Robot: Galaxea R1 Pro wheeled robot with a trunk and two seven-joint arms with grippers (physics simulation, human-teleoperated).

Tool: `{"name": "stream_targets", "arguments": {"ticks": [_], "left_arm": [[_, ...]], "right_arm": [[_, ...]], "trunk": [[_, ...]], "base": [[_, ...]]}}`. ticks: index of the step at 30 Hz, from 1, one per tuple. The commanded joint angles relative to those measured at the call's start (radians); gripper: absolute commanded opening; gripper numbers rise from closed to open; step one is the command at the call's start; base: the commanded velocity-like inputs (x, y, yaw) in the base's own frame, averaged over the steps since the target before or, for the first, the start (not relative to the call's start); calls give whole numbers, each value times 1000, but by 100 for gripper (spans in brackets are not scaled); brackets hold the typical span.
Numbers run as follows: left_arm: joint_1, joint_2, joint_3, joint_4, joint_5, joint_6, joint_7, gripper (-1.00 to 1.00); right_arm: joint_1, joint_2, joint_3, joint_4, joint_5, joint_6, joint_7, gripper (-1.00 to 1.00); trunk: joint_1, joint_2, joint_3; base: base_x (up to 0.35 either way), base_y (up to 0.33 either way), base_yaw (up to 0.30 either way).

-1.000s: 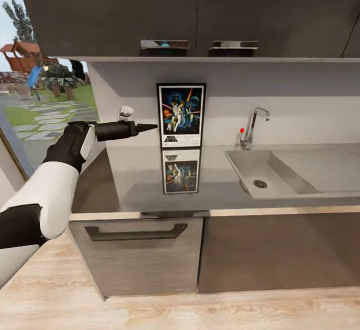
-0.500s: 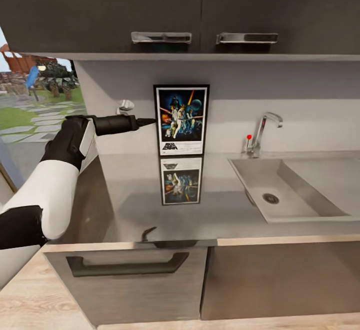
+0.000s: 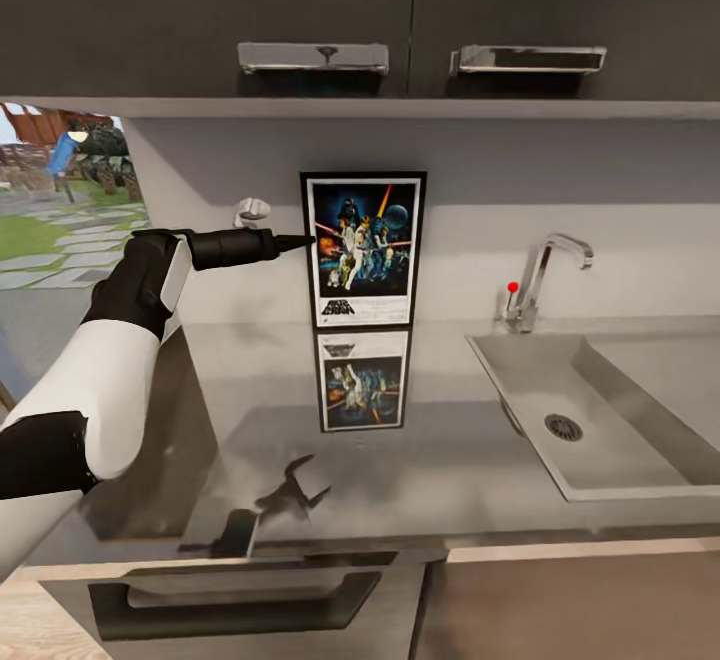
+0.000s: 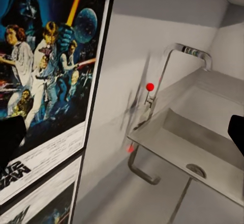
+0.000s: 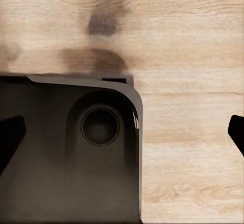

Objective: Pick up the poster from the kitchen countertop and hang it on one of the wall nails in the kitchen.

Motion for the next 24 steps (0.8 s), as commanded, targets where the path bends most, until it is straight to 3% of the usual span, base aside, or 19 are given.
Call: {"name": "stream_targets", "arguments": {"ticks": [1, 7, 15, 24], "left_arm": [[-1, 0, 2, 0, 0, 9, -4, 100], [-1, 1, 6, 1, 0, 7, -5, 100], [-1, 1, 5, 1, -1, 7, -5, 100], [-1, 0, 6, 0, 3, 7, -7, 100]], "right_arm": [[0, 0, 0, 1, 0, -1, 0, 100], [0, -1, 0, 9, 0, -1, 0, 100], [0, -2, 0, 11, 0, -1, 0, 100], [0, -2, 1, 11, 0, -1, 0, 100]], "trunk": [[0, 0, -1], [0, 0, -1], [0, 0, -1], [-7, 14, 5]], "base": [[66, 0, 0], [66, 0, 0], [232, 0, 0], [44, 0, 0]]}}
